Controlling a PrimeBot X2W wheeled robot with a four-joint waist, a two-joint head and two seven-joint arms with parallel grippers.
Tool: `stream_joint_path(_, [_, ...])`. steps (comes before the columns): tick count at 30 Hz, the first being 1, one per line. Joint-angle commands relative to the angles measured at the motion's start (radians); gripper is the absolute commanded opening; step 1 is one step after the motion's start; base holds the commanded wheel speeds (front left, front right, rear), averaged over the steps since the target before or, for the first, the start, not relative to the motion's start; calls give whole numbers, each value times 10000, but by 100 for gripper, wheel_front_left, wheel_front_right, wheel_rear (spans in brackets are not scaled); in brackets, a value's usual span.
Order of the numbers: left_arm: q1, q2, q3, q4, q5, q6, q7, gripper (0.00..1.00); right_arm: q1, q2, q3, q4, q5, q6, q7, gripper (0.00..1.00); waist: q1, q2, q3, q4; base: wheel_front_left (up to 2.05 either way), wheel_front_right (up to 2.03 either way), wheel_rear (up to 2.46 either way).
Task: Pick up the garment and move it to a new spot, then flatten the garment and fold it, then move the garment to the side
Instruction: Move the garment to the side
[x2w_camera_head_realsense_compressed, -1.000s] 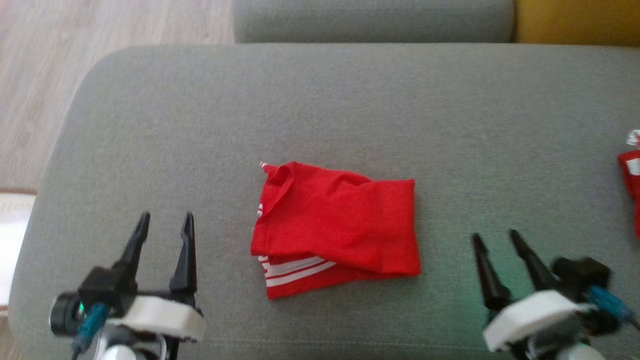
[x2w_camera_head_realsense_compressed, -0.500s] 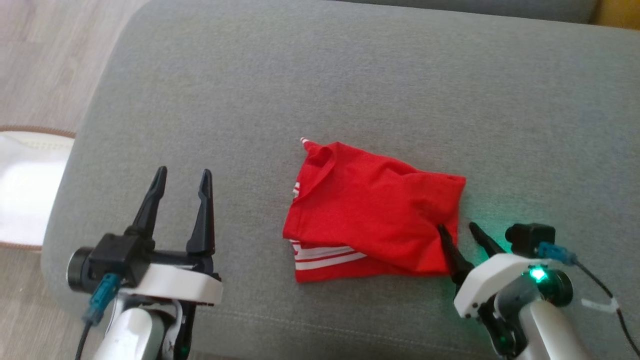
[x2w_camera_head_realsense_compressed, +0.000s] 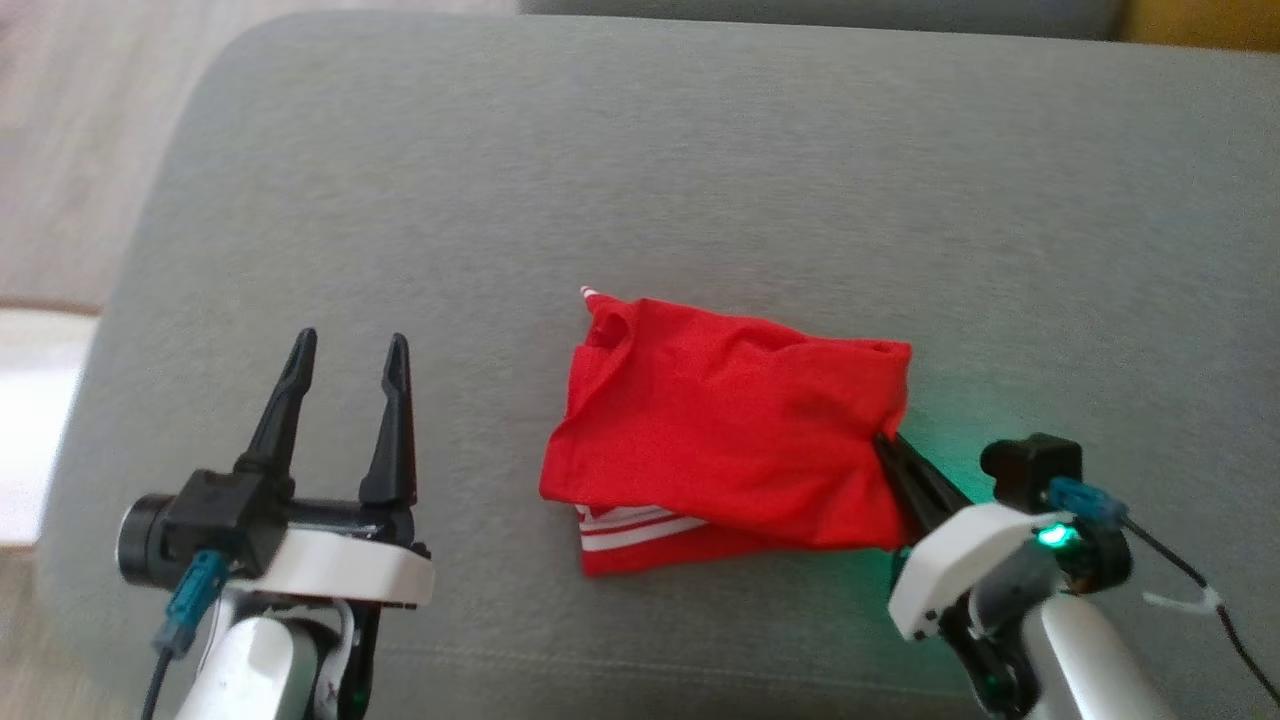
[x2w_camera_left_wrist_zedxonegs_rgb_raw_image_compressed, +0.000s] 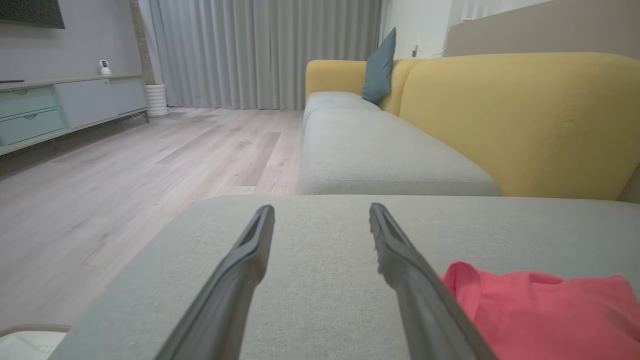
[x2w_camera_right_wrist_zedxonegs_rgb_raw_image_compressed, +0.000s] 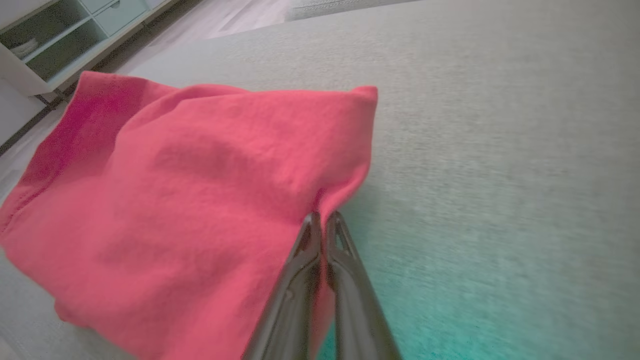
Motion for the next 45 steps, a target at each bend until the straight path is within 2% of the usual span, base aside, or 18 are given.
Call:
stream_joint_path(1, [-261, 102, 479, -395, 114, -36, -122, 100, 41, -138, 146, -465, -119, 37, -1, 0, 0, 0, -21, -424, 0, 0, 0])
stream_joint_path(3, [-226, 116, 510, -455, 155, -82, -122, 100, 203, -271, 25, -893, -262, 37, 125, 0, 0, 0, 22, -844, 0, 0, 0])
stream_joint_path(4, [-226, 133, 538, -518, 183, -137, -122, 100, 311, -430, -125, -1262, -371, 37, 276, 0, 0, 0, 95, -1297, 0, 0, 0])
stream_joint_path(10, [-391, 255, 498, -636, 286, -339, -123, 100, 68, -1017, -577, -1931, -511, 37, 583, 0, 0, 0, 494, -2654, 0, 0, 0])
stream_joint_path(14, [-604, 385, 409, -718, 366, -468, -108, 100, -555, -1390, -804, -2012, -443, 37, 619, 0, 0, 0, 888, -3378, 0, 0, 0])
stream_joint_path(17, [-942, 559, 310, -853, 479, -605, 41, 100, -1629, -1839, -1285, -1780, -316, 37, 491, 0, 0, 0, 1387, -3875, 0, 0, 0])
stream_joint_path(23, [-1467, 730, 120, -959, 598, -839, 199, 100, -3089, -2471, -2055, -1313, -327, 37, 254, 0, 0, 0, 1984, -4126, 0, 0, 0])
stream_joint_path(30, [-1843, 766, -43, -1125, 683, -924, 257, 100, -3588, -2807, -3452, -1550, -359, 37, 198, 0, 0, 0, 2413, -4176, 0, 0, 0])
stream_joint_path(38, [-2262, 885, -116, -1402, 742, -1033, 357, 100, -3677, -2546, -4500, -2350, -459, 37, 508, 0, 0, 0, 3132, -4224, 0, 0, 0])
stream_joint_path(45, [-2821, 910, -261, -1517, 771, -1208, 394, 100, -3960, -1974, -5796, -2644, -1431, 37, 495, 0, 0, 0, 4044, -4108, 0, 0, 0])
